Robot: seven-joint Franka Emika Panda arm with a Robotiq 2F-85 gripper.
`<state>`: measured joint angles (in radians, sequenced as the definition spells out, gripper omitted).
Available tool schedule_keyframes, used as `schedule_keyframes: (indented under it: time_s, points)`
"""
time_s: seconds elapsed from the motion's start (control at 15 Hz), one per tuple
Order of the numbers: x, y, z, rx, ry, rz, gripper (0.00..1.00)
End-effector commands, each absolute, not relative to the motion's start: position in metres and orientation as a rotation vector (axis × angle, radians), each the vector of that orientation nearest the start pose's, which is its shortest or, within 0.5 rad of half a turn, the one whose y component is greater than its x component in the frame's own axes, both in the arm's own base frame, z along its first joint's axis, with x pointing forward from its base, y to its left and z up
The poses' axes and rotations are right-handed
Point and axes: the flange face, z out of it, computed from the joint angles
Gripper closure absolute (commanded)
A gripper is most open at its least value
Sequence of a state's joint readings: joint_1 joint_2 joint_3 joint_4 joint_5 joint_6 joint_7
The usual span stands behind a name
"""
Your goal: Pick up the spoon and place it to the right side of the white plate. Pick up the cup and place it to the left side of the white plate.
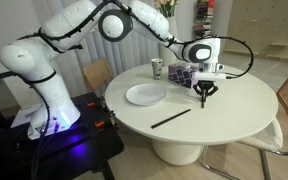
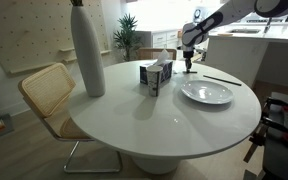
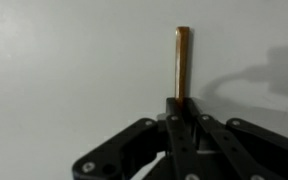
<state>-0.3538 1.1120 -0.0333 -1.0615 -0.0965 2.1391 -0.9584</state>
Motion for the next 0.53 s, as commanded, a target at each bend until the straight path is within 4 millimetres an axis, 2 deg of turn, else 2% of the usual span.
schedule_keyframes:
  time_s: [0.0, 0.27, 0.47]
  points:
    - [0.715, -0.277, 0.166, -3.055, -0.979, 0.162, 0.97]
    - [0.719, -0.262, 0.215, -3.110, -0.923, 0.113, 0.97]
    - [0.716, -0.237, 0.253, -3.167, -0.801, 0.091, 0.97]
